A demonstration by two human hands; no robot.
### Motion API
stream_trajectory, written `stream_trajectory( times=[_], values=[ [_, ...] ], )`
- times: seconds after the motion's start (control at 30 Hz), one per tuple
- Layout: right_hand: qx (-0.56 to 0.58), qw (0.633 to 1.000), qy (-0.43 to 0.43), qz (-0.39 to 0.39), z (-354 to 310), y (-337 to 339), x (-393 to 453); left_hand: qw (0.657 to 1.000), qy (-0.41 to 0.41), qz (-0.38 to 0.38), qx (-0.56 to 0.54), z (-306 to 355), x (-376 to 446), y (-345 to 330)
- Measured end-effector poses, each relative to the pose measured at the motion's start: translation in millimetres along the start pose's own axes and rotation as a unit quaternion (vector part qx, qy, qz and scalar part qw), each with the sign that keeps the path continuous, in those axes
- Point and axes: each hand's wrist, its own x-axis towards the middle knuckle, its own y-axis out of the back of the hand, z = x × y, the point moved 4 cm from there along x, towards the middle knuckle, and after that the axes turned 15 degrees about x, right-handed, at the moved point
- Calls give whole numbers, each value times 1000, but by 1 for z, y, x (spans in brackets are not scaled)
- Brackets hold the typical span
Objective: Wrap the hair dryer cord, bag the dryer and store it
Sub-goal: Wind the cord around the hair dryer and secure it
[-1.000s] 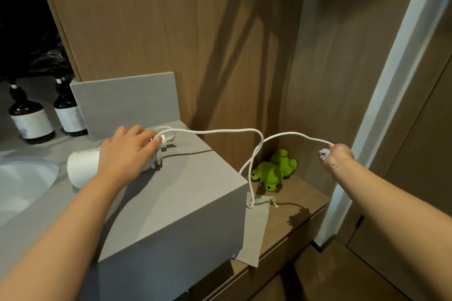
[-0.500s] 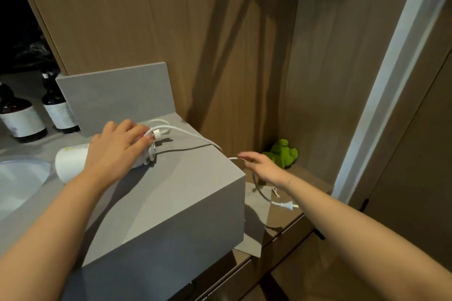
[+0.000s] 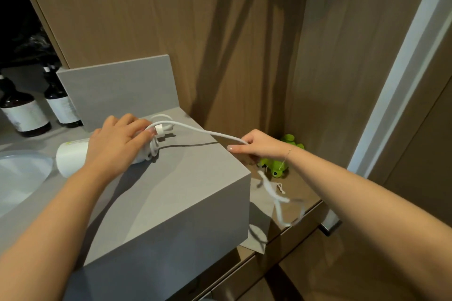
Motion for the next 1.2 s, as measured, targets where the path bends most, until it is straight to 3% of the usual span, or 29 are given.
stream_trajectory(
  times=[0.13,0.27,0.37,0.4,0.47,0.53,0.67,0.77,0.83,0.9,0.97,1.07,1.2],
  values=[
    [28,997,-66,-11,20,43,-31,1000,10,-6,1,0,1,-1],
    [-43,987,-140,-70,37,64,-58,999,20,-24,-13,0,1,1],
    [-113,986,-120,8,41,88,-72,999,23,-26,-11,0,1,1],
    [-183,977,-95,48,42,99,-75,999,25,-26,-10,0,1,1],
    [-377,919,-39,109,38,117,-83,999,29,-30,-11,0,1,0],
    [-458,880,-18,124,41,130,-89,999,30,-31,-13,-1,2,0],
    [-382,905,-40,183,60,161,-113,999,32,-41,-12,-3,3,-2],
    [-335,903,-50,264,77,179,-140,999,29,-31,-10,-3,5,-4],
    [-247,920,-85,293,91,184,-155,999,34,-29,-7,-3,5,-4],
    [-111,944,-136,278,107,183,-168,999,35,-28,-6,-3,5,-4],
    [-11,943,-185,275,118,179,-179,999,32,-26,-8,-4,5,-3],
    [11,936,-199,290,128,168,-183,999,30,-23,-11,-2,2,-1],
    [3,947,-201,249,125,131,-159,999,29,-23,-20,1,0,3]
  ],
)
